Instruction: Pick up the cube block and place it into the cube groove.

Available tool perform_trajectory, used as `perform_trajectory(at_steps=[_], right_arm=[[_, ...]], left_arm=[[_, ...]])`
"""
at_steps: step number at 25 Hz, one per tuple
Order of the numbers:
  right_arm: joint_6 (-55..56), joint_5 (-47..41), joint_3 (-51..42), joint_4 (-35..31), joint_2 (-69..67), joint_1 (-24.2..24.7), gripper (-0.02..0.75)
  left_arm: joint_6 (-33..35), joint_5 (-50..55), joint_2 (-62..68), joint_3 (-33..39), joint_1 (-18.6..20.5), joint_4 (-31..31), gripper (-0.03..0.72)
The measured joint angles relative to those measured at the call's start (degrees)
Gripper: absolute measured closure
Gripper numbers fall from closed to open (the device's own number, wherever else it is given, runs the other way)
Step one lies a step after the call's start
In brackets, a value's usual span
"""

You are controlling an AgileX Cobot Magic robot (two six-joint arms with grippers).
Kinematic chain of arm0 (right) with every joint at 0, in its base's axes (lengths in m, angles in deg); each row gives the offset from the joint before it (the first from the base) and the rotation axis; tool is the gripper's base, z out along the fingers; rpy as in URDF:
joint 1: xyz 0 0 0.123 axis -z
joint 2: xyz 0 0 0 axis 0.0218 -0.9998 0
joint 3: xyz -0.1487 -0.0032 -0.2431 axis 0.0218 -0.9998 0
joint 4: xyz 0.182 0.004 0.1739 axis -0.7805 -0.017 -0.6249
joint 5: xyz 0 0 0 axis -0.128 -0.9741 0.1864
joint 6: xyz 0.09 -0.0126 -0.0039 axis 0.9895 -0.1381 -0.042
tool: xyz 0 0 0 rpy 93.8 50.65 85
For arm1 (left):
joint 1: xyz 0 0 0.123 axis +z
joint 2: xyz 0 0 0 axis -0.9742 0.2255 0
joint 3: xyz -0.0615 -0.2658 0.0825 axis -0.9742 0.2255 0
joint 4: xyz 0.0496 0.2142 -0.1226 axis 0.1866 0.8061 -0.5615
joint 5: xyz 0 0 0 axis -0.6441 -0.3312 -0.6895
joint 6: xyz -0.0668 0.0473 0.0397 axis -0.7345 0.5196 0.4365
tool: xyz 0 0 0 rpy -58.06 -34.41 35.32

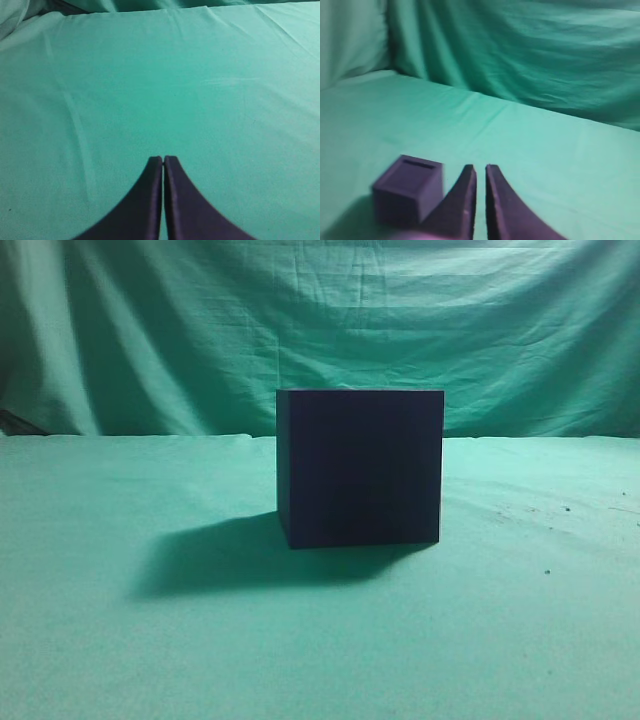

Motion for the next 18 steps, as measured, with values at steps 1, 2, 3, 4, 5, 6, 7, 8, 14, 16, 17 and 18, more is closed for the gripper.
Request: perform_trajectory(at_steps=[1, 2, 3, 4, 5, 6, 7, 8, 14, 16, 17, 18], right_arm=[[-0.1, 1.3, -2.7, 0.0, 1.1, 2.0, 0.689], [0.0, 2.3, -5.7, -0.1, 2.6, 3.8, 0.689], [0.0, 2.7, -7.6, -0.1, 3.6, 5.2, 0.689], [0.0, 2.9, -9.4, -0.1, 4.4, 6.8, 0.689], [-0.1, 3.1, -11.5, -0.1, 5.5, 8.3, 0.689], [-0.1, 3.1, -13.4, -0.1, 6.5, 9.7, 0.689], [-0.1, 3.2, -15.1, -0.2, 7.5, 10.9, 0.689], [-0.1, 3.3, -16.5, -0.4, 7.9, 12.3, 0.689], [0.0, 3.8, -21.6, -3.2, 8.1, 18.7, 0.689], [0.0, 3.9, -21.7, -3.7, 8.1, 20.4, 0.689], [0.0, 4.0, -21.7, -3.7, 8.1, 20.8, 0.689], [0.0, 4.0, -21.7, -3.8, 8.1, 21.1, 0.689]], left_arm=[[0.0, 0.0, 0.0, 0.0, 0.0, 0.0, 0.688], [0.0, 0.0, 0.0, 0.0, 0.0, 0.0, 0.688], [0.0, 0.0, 0.0, 0.0, 0.0, 0.0, 0.688], [0.0, 0.0, 0.0, 0.0, 0.0, 0.0, 0.688], [0.0, 0.0, 0.0, 0.0, 0.0, 0.0, 0.688], [0.0, 0.0, 0.0, 0.0, 0.0, 0.0, 0.688], [0.0, 0.0, 0.0, 0.0, 0.0, 0.0, 0.688], [0.0, 0.0, 0.0, 0.0, 0.0, 0.0, 0.688], [0.0, 0.0, 0.0, 0.0, 0.0, 0.0, 0.688], [0.0, 0.0, 0.0, 0.0, 0.0, 0.0, 0.688], [0.0, 0.0, 0.0, 0.0, 0.0, 0.0, 0.688], [0.0, 0.0, 0.0, 0.0, 0.0, 0.0, 0.688]])
